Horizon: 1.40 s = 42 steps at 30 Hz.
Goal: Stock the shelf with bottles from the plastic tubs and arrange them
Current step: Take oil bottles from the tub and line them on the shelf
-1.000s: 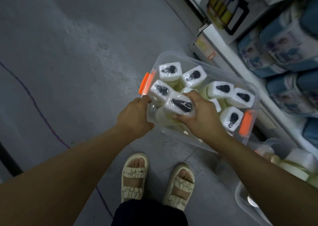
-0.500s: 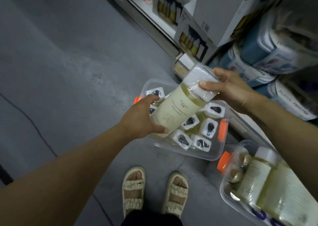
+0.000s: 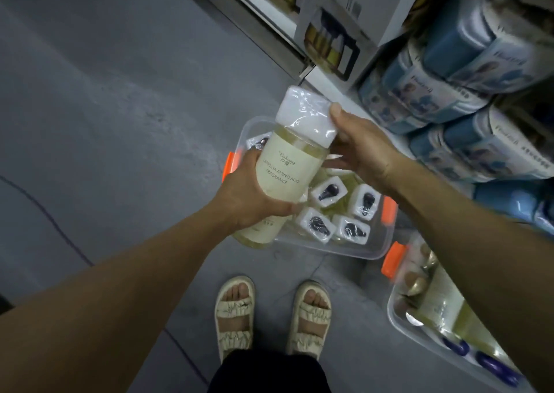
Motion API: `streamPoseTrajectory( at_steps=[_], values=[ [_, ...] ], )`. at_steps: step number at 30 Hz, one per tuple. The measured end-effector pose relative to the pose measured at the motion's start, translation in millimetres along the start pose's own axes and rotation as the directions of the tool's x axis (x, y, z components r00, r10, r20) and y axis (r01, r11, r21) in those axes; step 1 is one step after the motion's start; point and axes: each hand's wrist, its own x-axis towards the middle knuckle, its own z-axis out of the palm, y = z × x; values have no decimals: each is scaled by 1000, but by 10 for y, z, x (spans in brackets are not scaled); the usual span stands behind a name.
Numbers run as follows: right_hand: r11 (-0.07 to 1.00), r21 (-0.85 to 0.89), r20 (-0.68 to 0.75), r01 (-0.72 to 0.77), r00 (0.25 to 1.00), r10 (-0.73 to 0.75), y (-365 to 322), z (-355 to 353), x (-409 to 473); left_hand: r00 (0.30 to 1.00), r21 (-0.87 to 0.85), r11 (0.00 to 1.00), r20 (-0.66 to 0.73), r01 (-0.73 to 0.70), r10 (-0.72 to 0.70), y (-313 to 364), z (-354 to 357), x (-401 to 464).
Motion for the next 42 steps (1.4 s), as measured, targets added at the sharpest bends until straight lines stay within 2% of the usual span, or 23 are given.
streamPoseTrajectory(
  at_steps=[2,4,6,8,12,14,17,24,27,33,36,42],
  values=[
    [992,-83,-62,-96,994,91,373,75,-25,998,-32,999,-47,28,-29,-181,37,3],
    [941,-279,-128,-193,978,163,820,139,-61,992,-81,995,-108,52,-61,-360,80,18],
    [802,-551,-151,-228,973,173,1281,195,-78,982,-121,990,-159,78,-97,-529,136,56],
    [646,-733,-190,-213,976,105,1689,244,-46,972,-149,984,-199,95,-124,-677,204,113],
    [287,-936,-229,-202,971,-64,2088,397,70,959,-169,980,-245,100,-140,-889,327,227],
    [222,-949,-251,-222,961,-113,2185,455,137,958,-174,980,-252,96,-138,-972,369,273],
    [276,-930,-288,-242,947,-142,2270,470,220,957,-163,983,-261,89,-130,-1034,397,307],
    [424,-890,-284,-169,932,-226,2147,502,141,955,-141,985,-266,96,-132,-1021,378,265],
    [547,-826,-311,-135,919,-243,1996,500,16,955,-130,987,-267,97,-129,-941,352,206],
    [783,-620,-297,-45,938,-181,1568,262,-329,955,-118,987,-263,109,-137,-630,275,42],
    [815,-578,-273,-41,951,-146,1275,62,-475,962,-96,991,-247,98,-119,-412,207,-49],
    [880,-471,-355,-59,926,-128,642,-414,-739,967,-69,996,-246,56,-72,123,47,-232]
  ],
)
